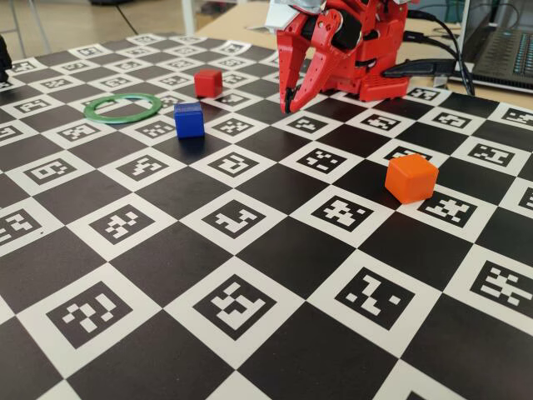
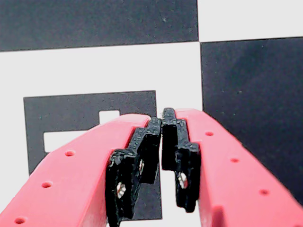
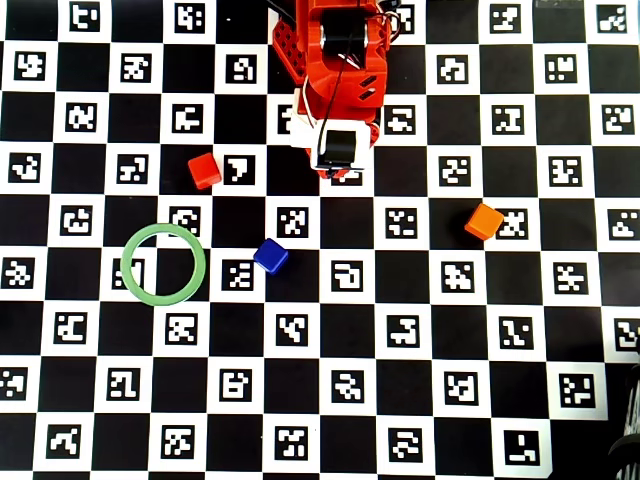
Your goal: Grab the red cube then put it in the green circle then put the blue cube on top and finally the orange cube on top
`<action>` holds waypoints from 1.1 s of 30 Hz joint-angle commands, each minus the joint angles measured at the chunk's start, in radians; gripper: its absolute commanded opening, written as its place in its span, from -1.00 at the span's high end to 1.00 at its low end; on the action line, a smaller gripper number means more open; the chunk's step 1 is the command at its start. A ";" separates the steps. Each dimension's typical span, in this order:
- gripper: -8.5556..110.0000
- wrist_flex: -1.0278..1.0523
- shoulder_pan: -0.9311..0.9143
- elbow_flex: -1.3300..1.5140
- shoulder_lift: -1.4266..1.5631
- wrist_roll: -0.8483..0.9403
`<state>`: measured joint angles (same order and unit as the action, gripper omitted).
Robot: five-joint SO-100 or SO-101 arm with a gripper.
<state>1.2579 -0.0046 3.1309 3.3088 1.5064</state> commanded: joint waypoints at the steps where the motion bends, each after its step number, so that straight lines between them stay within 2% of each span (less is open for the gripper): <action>1: 0.95 0.114 -0.005 0.038 0.051 -0.002; 33: 0.95 0.112 0.023 0.038 0.051 0.000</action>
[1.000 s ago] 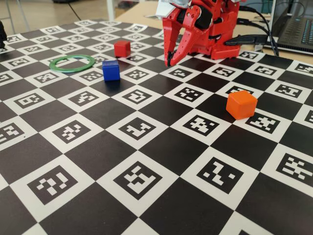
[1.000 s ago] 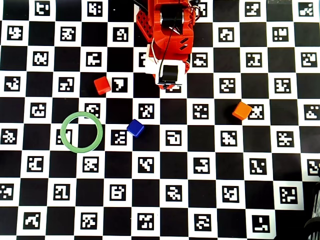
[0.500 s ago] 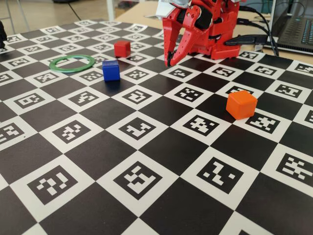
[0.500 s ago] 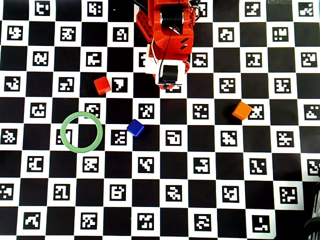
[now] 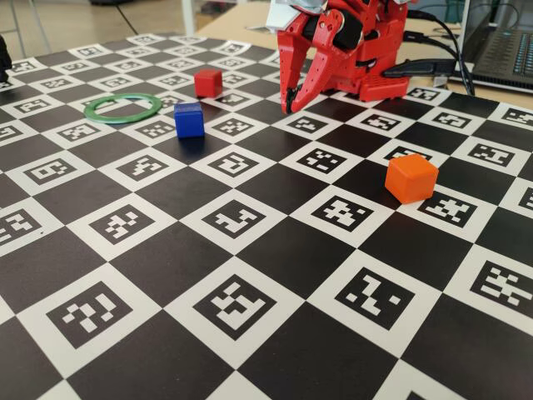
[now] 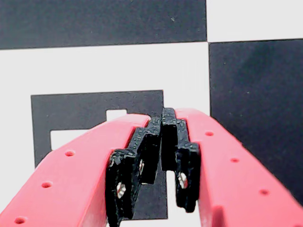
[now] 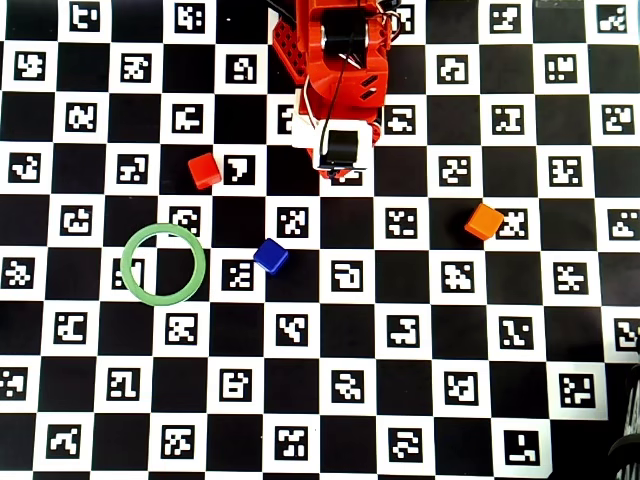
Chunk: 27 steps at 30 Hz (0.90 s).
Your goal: Grab the red cube then put it in the green circle then put the blue cube on top and finally the orange cube on top
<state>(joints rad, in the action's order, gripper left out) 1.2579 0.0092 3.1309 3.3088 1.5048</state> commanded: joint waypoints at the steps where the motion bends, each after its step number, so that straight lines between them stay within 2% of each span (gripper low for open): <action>1: 0.95 0.112 0.011 0.038 0.051 0.002; 9: 0.96 0.106 0.040 0.038 0.051 -0.006; 13: 0.96 0.017 0.054 0.023 0.035 -0.048; 18: 0.95 -0.126 0.029 -0.150 -0.150 -0.339; 21: 0.96 -0.163 0.015 -0.284 -0.262 -0.439; 23: 0.96 -0.152 0.005 -0.383 -0.341 -0.451; 27: 0.96 -0.055 -0.025 -0.634 -0.509 -0.612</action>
<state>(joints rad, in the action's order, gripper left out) 1.1505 0.0015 2.7259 2.9161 0.9817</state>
